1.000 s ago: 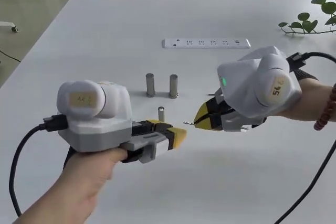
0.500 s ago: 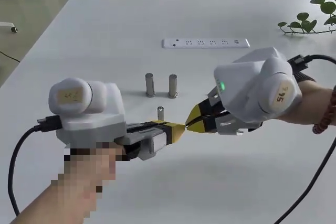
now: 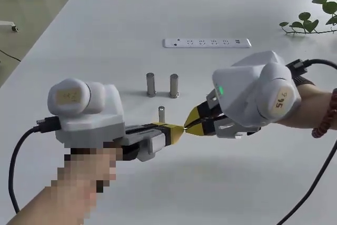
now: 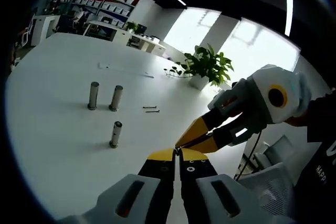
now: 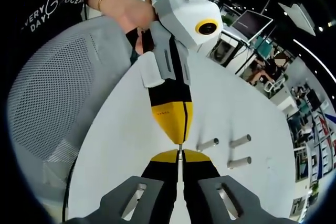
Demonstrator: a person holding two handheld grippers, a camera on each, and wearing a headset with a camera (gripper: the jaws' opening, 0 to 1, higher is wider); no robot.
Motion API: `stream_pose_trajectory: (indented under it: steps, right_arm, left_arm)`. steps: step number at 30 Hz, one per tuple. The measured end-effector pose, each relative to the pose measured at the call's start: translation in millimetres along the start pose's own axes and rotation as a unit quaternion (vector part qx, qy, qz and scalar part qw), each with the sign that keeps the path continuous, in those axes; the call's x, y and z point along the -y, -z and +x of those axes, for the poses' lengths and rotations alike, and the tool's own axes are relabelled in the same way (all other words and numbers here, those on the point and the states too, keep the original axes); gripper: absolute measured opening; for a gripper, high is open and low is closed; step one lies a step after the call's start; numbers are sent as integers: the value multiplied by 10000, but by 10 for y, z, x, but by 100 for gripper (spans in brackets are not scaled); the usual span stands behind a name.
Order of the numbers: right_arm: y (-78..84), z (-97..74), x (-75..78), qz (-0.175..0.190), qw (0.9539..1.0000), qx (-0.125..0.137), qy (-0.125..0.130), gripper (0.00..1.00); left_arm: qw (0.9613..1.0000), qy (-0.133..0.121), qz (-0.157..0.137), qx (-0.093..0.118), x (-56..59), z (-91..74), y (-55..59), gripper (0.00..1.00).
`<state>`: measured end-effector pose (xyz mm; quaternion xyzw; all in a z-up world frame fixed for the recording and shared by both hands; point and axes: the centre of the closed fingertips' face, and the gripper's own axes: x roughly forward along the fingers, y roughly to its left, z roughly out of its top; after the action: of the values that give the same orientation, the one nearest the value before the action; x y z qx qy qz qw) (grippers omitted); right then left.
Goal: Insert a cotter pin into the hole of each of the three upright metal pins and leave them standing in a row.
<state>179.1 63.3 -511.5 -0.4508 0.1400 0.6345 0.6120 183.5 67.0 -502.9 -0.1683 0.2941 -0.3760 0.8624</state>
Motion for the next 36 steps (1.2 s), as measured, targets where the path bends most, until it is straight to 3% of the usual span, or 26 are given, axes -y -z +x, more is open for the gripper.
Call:
stream_pose_trajectory:
  steps: [9, 15, 18, 23, 27, 29, 31, 33, 36]
  right_arm:
    - [-34, 0, -4, 198, 9996, 185, 18, 0]
    - [-50, 10, -15, 522, 9981, 334, -23, 0]
    - [-52, 3, -22, 845, 9954, 444, -78, 1]
    - [-21, -15, -1, 1496, 9861, 694, -194, 4]
    - [-16, -38, -9, 1838, 9791, 831, -260, 6]
    - [-6, -38, -61, 2036, 9742, 878, -416, 6]
    - [-39, -38, -113, 2252, 9660, 1116, -599, 7]
    - [-53, -43, -144, 2563, 9547, 1326, -721, 8]
    - [-74, -67, -176, 2712, 9470, 1514, -816, 7]
  left_arm:
    - [9989, 73, 471, -6, 10, -22, 0, 0]
    - [9969, 91, 784, -57, -15, -26, 16, 0]
    - [9940, 124, 1081, -139, -34, -42, 25, 0]
    - [9874, 199, 1554, -231, -36, -63, 41, 0]
    - [9847, 293, 1688, -317, -16, -73, 79, 0]
    - [9831, 374, 1766, -318, 14, -79, 89, 0]
    - [9810, 461, 1858, -330, 42, -82, 97, 0]
    - [9803, 501, 1883, -337, 51, -84, 101, 0]
    - [9775, 568, 2000, -357, 66, -96, 112, 0]
